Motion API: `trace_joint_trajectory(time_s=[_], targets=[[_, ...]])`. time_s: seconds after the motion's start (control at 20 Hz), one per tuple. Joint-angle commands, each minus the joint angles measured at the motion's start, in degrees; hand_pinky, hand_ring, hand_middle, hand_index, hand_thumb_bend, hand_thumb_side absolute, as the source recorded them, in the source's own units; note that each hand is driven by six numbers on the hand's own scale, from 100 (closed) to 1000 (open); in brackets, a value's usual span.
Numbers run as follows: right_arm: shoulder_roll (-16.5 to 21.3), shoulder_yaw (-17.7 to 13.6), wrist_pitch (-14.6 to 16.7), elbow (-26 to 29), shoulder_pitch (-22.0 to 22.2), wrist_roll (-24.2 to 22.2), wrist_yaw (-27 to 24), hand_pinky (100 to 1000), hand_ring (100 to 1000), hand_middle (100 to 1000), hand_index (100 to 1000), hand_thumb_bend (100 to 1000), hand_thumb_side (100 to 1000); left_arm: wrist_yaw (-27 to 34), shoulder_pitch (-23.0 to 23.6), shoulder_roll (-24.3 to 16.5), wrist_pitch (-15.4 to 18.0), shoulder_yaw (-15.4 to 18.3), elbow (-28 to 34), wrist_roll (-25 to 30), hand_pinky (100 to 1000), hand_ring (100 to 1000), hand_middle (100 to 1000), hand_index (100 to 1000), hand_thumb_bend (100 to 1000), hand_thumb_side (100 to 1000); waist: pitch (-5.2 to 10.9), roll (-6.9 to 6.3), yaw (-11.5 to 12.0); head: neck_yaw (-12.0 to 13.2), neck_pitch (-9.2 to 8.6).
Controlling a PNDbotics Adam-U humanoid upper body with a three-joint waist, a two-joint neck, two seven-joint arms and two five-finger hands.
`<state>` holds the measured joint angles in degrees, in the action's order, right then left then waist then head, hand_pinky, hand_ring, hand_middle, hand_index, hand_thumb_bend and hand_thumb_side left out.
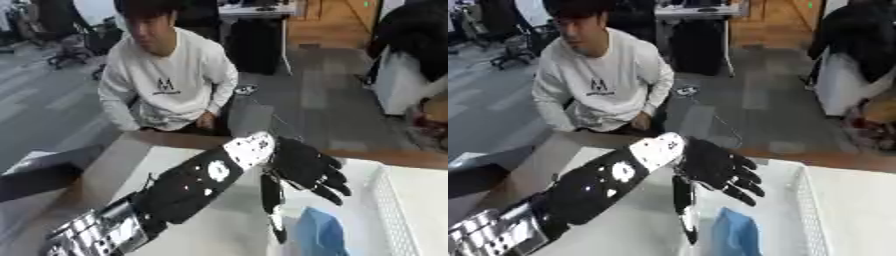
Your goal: Pick up objects on the table and place them in the box.
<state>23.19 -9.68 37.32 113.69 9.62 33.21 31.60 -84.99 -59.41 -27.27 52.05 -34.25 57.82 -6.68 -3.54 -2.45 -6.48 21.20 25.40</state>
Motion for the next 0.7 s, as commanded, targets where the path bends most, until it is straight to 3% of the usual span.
trace_joint_trajectory(time_s=[0.05,0.2,0.35,0.4,0.45,0.5,0.7], targets=[[1.35,-0.54,14.64,0.9,-0.53,14.4,-0.29,100,291,229,361,100,675,-1.18,-0.05,-1.44,-0.08,1.48,0.55,-3.46,1000,1000,1000,1000,888,1000,0.75,0.13,0.23,0.5,-0.9],[1.13,-0.7,14.64,0.9,-0.33,14.41,-0.07,100,291,229,361,100,675,1.09,2.72,-3.32,-0.08,4.29,2.44,-6.96,1000,1000,1000,1000,844,1000,0.69,0.19,0.71,-0.07,-1.52],[0.77,-0.87,14.64,0.9,0.11,14.52,0.57,100,291,228,362,100,676,7.83,7.26,-6.23,-0.08,8.9,5.99,-7.6,975,982,994,1000,810,1000,0.64,0.34,1.37,-1.58,-2.53],[0.57,-0.87,14.64,0.9,0.33,14.54,0.89,100,291,226,362,100,679,11.02,8.9,-7.06,-0.08,10.51,7.34,-7.11,908,932,957,1000,727,1000,0.6,0.44,1.71,-2.44,-3.0],[0.29,-0.82,14.64,0.9,0.58,14.52,1.36,100,291,226,362,100,679,14.98,10.73,-7.94,-0.08,12.13,8.79,-6.3,921,941,964,1000,739,1000,0.58,0.53,2.03,-3.29,-3.4],[-0.02,-0.73,14.64,0.9,0.87,14.5,1.9,100,290,222,362,100,682,19.03,12.64,-8.71,-0.08,13.52,10.17,-4.92,862,901,936,994,665,1000,0.5,0.67,2.48,-4.5,-3.94],[-1.53,0.22,14.64,0.9,2.14,14.18,4.74,100,290,215,364,100,685,36.65,21.28,-10.09,-0.08,17.91,16.86,3.14,776,850,898,968,612,1000,0.27,1.28,4.21,-10.66,-6.69]])
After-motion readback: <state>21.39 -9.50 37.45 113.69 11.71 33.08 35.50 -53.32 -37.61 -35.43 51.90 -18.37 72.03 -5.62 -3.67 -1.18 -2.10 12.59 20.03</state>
